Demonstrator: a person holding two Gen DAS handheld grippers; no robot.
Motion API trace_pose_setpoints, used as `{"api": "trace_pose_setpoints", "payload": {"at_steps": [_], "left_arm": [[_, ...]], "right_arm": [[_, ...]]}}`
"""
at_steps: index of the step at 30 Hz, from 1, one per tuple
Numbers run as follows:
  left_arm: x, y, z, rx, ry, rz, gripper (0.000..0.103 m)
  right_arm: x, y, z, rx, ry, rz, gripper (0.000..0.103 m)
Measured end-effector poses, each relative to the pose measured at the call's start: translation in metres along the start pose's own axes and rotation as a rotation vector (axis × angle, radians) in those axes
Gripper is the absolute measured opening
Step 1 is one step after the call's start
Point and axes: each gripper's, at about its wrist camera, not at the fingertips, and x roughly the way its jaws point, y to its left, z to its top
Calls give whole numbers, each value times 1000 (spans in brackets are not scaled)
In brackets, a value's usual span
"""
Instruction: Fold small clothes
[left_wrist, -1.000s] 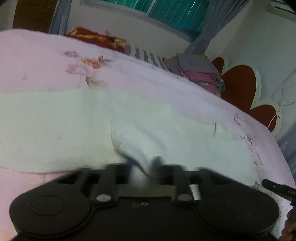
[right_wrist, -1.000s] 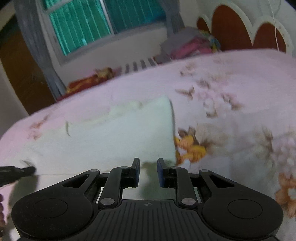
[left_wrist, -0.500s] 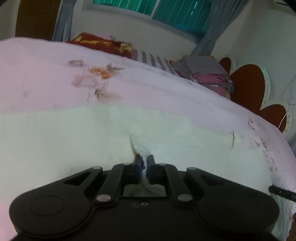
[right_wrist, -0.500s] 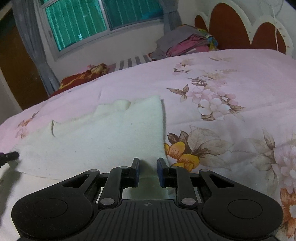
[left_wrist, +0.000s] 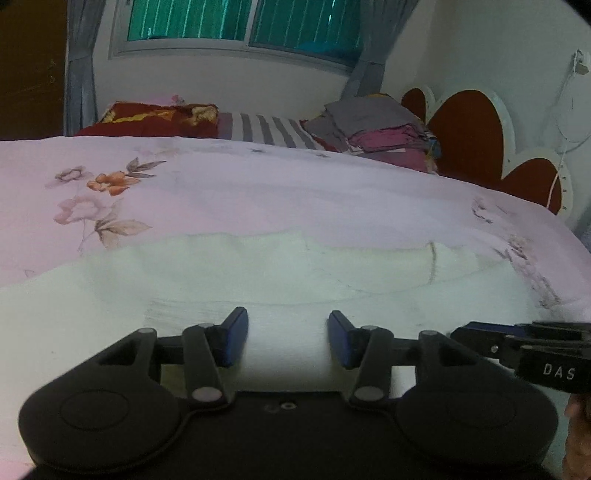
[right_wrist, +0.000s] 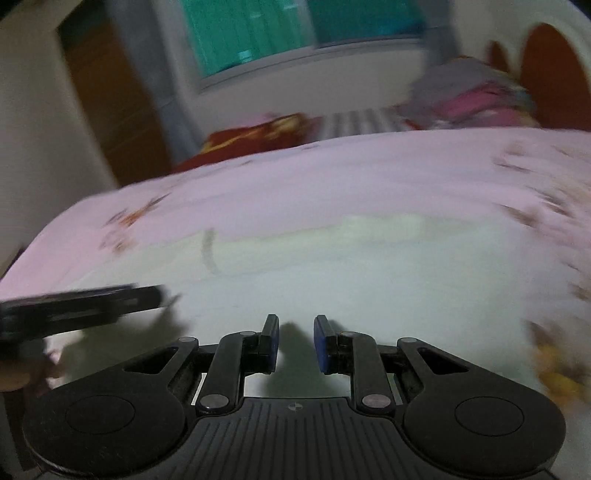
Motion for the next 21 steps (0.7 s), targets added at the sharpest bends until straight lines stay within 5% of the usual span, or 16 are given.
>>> {"api": "trace_pose_setpoints", "payload": {"at_steps": [3,5,7,8,13,21], "left_arm": [[-6,14,-3,37,-3,52,47],[-11,28,-7,33,-5,46,46],[-16,31,-9,40,-5,43,46],[-16,31,-9,40,-5,41,46],[-19,13,1,30,-15,71,47],[-9,-8,-4,75,32,53,48]], "right_arm": [[10,-2,6,-60,9,28,22],[9,-30,17,-54,-22,-112,21],[8,-89,32,102,-41,-292,21],[7,-110,37,151,-42,-314,19],[12,-132,50,140,7,-306,18],[5,-115,41,82,41,-323,18]]}}
